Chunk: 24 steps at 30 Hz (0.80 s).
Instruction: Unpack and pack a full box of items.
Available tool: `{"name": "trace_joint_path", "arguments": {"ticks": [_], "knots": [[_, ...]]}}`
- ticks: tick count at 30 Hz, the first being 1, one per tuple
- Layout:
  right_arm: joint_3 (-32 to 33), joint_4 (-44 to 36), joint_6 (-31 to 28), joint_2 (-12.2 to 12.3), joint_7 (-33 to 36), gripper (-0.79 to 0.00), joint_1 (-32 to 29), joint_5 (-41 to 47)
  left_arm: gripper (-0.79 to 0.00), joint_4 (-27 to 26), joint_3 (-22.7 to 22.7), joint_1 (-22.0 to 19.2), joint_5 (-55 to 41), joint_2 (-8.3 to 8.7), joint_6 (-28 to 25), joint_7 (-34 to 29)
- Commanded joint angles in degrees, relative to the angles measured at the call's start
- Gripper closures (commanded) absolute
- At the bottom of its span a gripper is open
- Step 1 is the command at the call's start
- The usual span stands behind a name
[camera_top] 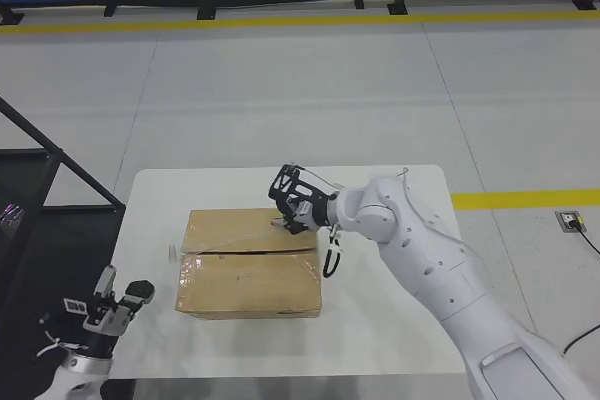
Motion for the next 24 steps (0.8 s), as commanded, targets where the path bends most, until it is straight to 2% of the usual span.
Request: {"name": "trace_joint_path", "arguments": {"ticks": [1,5,10,16,23,24], "knots": [[0.65,-1.34,1.34,0.38,0.94,-0.339,-0.67,-0.41,-0.785,0.02,-0.04,-0.35,0.05,-0.02,0.41,0.35],[1.91,-4.44,2.1,1.09,1.96,-0.339,-2.48,-0.28,-0.785,-1.23,0.22,-1.18,1.9,-0.02,1.25,0.85],[3.4,-7.22,1.8,1.9,1.96,-0.351,-4.61,0.05,-0.785,-4.01,1.19,-2.75,10.1,-0.1,2.04,6.39],[4.6,-9.68,1.63,2.72,1.65,-0.354,-7.29,-0.09,-0.785,-7.58,3.85,-3.9,21.56,0.03,8.71,8.56],[6.3,-12.34,0.95,3.71,1.3,-0.348,-9.77,-0.19,-0.782,-7.86,7.66,-6.66,24.93,-0.26,15.7,10.44],[6.49,-12.87,0.76,3.84,1.22,-0.348,-10.14,-0.21,-0.757,-7.89,8.07,-6.99,25.32,-0.29,16.31,10.47]]}}
